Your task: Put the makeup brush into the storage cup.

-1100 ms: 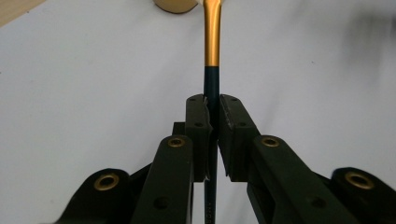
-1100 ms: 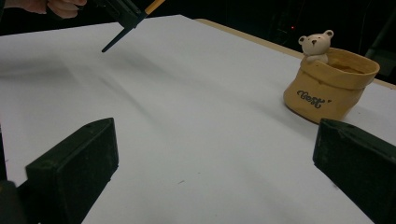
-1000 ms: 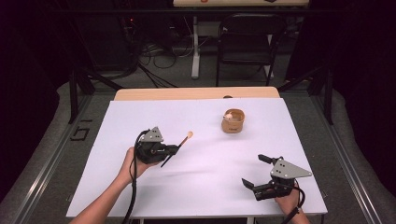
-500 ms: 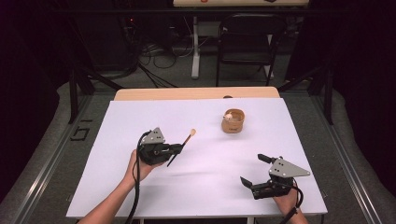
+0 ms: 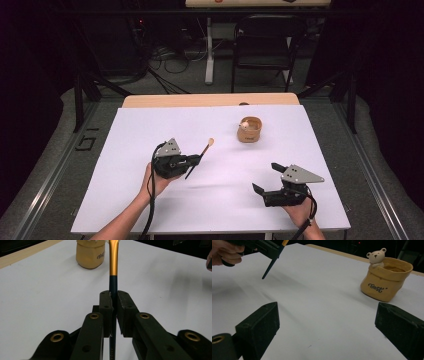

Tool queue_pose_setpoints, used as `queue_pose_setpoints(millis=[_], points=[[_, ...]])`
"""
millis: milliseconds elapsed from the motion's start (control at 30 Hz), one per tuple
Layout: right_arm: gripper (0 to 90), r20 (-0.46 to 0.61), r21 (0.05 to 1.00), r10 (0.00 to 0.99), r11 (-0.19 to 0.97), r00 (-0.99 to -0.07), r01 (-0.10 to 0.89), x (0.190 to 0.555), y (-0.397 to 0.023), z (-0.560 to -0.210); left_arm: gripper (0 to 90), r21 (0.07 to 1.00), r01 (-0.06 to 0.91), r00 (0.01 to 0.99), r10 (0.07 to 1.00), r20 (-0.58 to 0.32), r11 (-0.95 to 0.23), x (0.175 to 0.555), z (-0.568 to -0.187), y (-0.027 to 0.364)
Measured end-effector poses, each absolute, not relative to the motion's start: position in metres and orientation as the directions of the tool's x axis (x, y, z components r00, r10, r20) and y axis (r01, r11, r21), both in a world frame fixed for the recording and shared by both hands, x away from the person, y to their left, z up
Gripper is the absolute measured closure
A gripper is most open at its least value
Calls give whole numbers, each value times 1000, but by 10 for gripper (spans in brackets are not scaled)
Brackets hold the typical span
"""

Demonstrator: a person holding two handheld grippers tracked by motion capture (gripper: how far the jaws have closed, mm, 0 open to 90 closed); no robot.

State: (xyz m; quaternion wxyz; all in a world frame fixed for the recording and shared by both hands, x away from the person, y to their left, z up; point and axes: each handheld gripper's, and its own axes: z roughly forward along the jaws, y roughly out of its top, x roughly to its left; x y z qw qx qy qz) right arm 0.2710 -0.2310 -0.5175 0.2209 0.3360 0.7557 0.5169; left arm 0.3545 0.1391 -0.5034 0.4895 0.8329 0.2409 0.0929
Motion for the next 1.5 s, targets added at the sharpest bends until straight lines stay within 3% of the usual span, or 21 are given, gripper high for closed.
queue_pose_setpoints(millis=[400, 933, 1167, 1433, 1500], points=[[0, 74, 913, 713, 232, -697, 334, 286, -211, -516, 829, 868, 306, 869, 487, -87, -392, 352, -505, 131], [2, 95, 917, 698, 215, -709, 335, 299, -197, -509, 830, 871, 305, 878, 468, -100, -386, 351, -506, 109], [38, 112, 926, 686, 190, -719, 325, 306, -191, -504, 830, 875, 293, 882, 463, -92, -385, 349, -507, 100], [156, 123, 933, 682, 168, -721, 318, 313, -178, -500, 830, 876, 293, 883, 459, -95, -383, 349, -509, 93], [223, 133, 930, 675, 167, -725, 326, 316, -175, -499, 829, 876, 287, 887, 453, -89, -388, 349, -510, 92]])
